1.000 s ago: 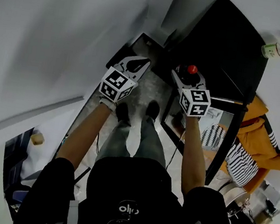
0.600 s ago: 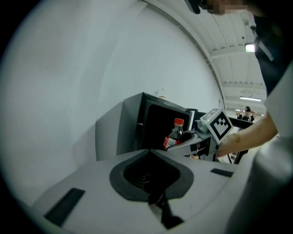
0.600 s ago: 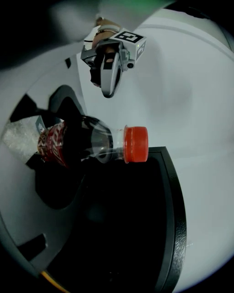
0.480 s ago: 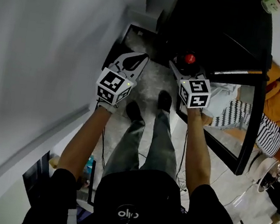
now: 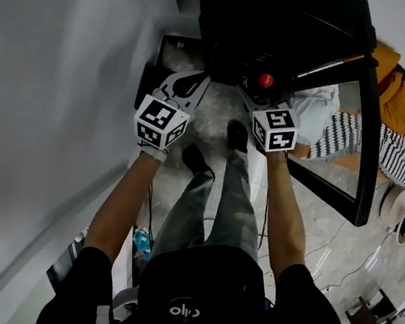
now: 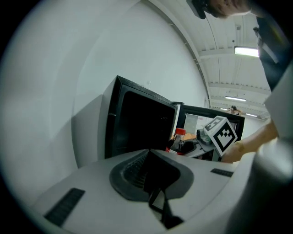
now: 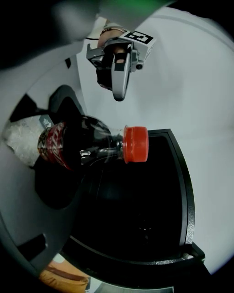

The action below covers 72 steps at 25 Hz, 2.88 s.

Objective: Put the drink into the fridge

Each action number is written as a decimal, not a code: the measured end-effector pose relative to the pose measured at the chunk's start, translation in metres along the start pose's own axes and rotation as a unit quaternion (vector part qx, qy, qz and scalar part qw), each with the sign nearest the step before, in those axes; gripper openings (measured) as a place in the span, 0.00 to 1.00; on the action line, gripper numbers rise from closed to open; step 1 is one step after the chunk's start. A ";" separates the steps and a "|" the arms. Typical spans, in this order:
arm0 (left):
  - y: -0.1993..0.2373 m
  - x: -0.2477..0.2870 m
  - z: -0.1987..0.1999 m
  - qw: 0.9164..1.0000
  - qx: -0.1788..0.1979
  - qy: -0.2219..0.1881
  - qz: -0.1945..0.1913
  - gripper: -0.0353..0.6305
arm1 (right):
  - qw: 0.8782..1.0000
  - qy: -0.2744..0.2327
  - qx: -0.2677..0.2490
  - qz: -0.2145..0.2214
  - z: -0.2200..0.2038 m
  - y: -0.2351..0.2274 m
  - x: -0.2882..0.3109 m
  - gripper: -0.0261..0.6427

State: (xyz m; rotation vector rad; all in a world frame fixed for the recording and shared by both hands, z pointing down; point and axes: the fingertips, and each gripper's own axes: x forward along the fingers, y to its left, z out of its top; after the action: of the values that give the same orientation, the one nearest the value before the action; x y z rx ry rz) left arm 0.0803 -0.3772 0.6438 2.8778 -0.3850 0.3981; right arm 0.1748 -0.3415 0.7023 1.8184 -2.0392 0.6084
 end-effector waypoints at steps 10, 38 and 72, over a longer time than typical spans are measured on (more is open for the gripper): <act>-0.011 0.022 -0.003 1.000 0.004 0.003 -0.023 0.06 | 1.000 0.000 0.007 -0.023 -0.010 -0.023 -0.007 0.50; 0.038 0.073 -0.071 0.999 -0.026 -0.016 0.016 0.06 | 0.997 -0.051 -0.005 -0.061 -0.014 -0.101 0.128 0.50; 0.067 0.056 -0.051 0.995 -0.061 -0.015 0.082 0.06 | 0.993 -0.029 0.044 -0.109 -0.020 -0.135 0.165 0.53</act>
State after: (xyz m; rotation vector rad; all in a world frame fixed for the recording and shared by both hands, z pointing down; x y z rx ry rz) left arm 0.1018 -0.4404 0.7197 2.7458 -0.6308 0.3470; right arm 0.2875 -0.4827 0.8174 2.0966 -1.8407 0.5984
